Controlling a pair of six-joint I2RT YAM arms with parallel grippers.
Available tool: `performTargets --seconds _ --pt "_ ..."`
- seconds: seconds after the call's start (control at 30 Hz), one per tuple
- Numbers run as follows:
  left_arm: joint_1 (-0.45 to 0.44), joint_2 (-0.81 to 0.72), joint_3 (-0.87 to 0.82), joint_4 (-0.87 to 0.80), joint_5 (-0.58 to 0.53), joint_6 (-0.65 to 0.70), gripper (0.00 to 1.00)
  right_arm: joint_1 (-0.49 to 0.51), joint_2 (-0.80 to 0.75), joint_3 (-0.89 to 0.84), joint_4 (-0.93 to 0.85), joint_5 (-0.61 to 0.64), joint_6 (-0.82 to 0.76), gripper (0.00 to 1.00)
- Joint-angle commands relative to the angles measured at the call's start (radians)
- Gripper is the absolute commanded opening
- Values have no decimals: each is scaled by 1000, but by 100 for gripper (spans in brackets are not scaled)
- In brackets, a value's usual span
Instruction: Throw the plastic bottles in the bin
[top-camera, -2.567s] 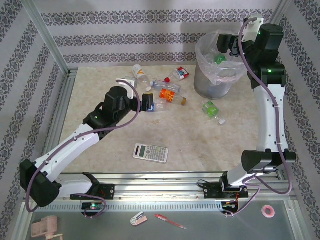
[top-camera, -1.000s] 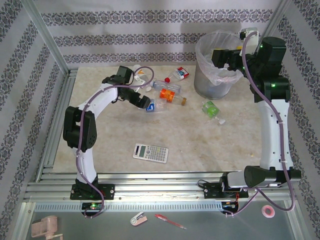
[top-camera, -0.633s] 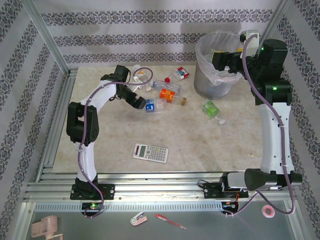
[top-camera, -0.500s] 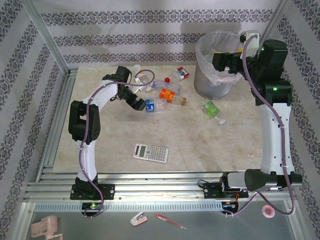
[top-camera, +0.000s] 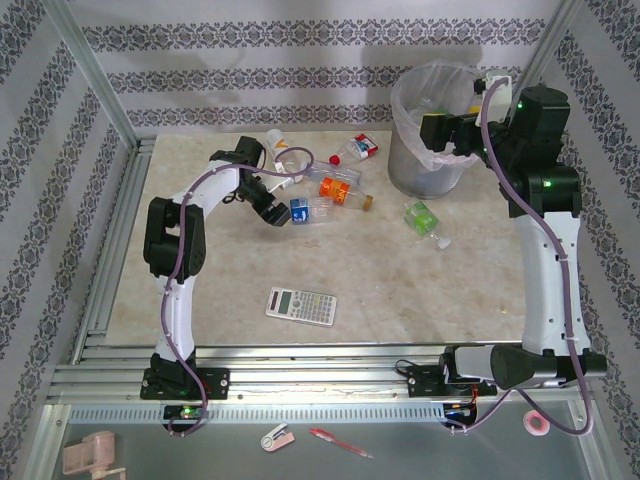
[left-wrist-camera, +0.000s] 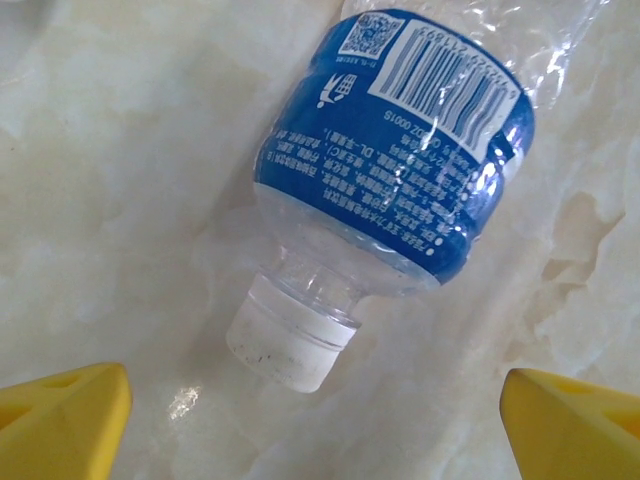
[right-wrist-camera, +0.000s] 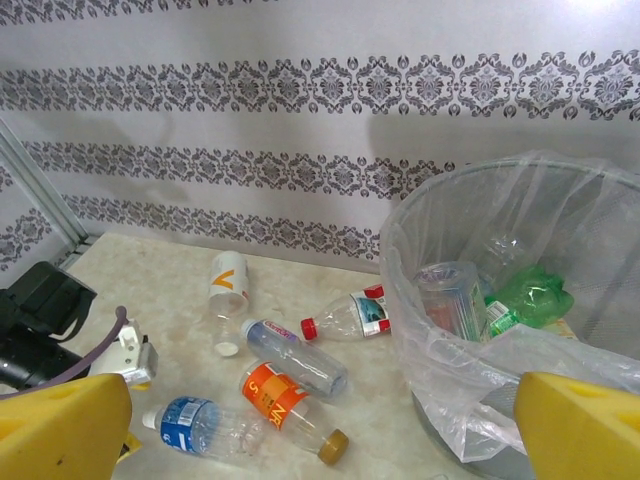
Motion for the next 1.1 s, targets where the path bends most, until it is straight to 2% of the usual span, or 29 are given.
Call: performTargets --seconds 0.0,0.3,0.47,0.67,0.93,1.07 --pt "-15 46 18 10 3 19 95 17 -26 -14 -3 1 -9 98" --pt "-49 45 -6 37 41 40 90 24 -42 -26 -14 12 -18 98" --pt "-71 39 -21 35 49 52 82 25 -53 -31 -18 20 -27 98" --pt "-82 24 -36 27 60 63 66 26 -64 -48 -18 21 -30 98" --pt "-104 -8 -88 2 76 84 60 25 -71 -62 -12 27 -34 98" --pt "-112 -18 -120 12 77 81 52 25 -69 -65 -9 28 -33 98"
